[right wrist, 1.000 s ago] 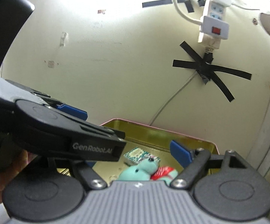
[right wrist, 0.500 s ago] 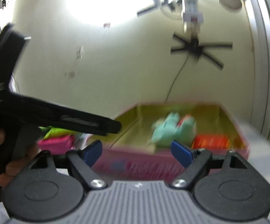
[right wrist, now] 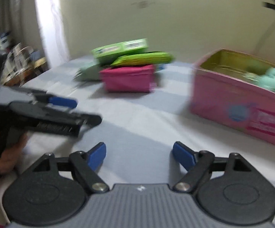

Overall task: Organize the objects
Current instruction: 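Move the right gripper to the green snack pack and grasp it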

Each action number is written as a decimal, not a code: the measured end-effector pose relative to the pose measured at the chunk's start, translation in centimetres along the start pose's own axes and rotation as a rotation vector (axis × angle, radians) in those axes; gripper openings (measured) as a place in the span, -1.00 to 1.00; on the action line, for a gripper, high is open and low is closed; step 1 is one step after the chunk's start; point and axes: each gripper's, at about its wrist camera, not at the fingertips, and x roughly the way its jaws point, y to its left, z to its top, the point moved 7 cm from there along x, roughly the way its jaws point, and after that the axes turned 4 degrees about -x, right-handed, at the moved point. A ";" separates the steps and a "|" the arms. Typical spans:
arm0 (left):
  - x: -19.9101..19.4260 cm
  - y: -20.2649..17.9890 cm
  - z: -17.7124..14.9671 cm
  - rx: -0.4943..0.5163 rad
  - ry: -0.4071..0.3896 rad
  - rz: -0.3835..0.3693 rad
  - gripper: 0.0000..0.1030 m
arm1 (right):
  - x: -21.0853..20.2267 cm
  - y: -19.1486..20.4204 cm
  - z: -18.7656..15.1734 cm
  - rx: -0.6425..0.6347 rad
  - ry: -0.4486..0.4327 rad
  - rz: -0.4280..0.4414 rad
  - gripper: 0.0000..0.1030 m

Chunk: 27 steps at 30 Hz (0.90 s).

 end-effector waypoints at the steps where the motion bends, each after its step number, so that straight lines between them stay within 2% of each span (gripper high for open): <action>1: 0.0 1.5 0.0 -0.020 -0.013 0.035 0.48 | 0.3 0.9 0.3 -0.013 0.010 0.034 0.47; 4: 0.4 6.1 -0.1 -0.132 -0.022 0.138 0.47 | 0.5 2.2 2.1 -0.024 -0.008 0.055 0.42; 6: 0.6 8.5 0.4 -0.237 -0.033 0.116 0.47 | 0.4 1.8 4.5 -0.009 -0.062 0.029 0.42; 9: 1.2 10.2 0.9 -0.307 -0.056 0.101 0.47 | 1.0 0.2 9.2 0.061 -0.151 -0.009 0.46; 12: 1.0 10.7 0.9 -0.360 -0.083 0.054 0.49 | 2.9 -2.4 13.6 0.128 -0.175 -0.052 0.49; 14: 0.7 11.0 0.8 -0.398 -0.102 0.029 0.49 | 5.1 -3.7 15.8 0.129 -0.153 -0.079 0.56; 18: 0.5 11.7 0.6 -0.451 -0.127 -0.006 0.49 | 9.6 -5.9 18.0 0.116 -0.044 -0.139 0.68; 24: 0.4 12.0 0.7 -0.477 -0.135 -0.037 0.49 | 13.8 -8.2 17.1 0.295 0.124 -0.049 0.71; 26: 0.4 12.1 0.7 -0.487 -0.134 -0.045 0.49 | 13.7 -8.5 16.4 0.354 0.119 -0.010 0.53; 27: 0.5 12.2 0.6 -0.494 -0.133 -0.048 0.49 | 13.4 -8.4 16.3 0.374 0.107 0.013 0.20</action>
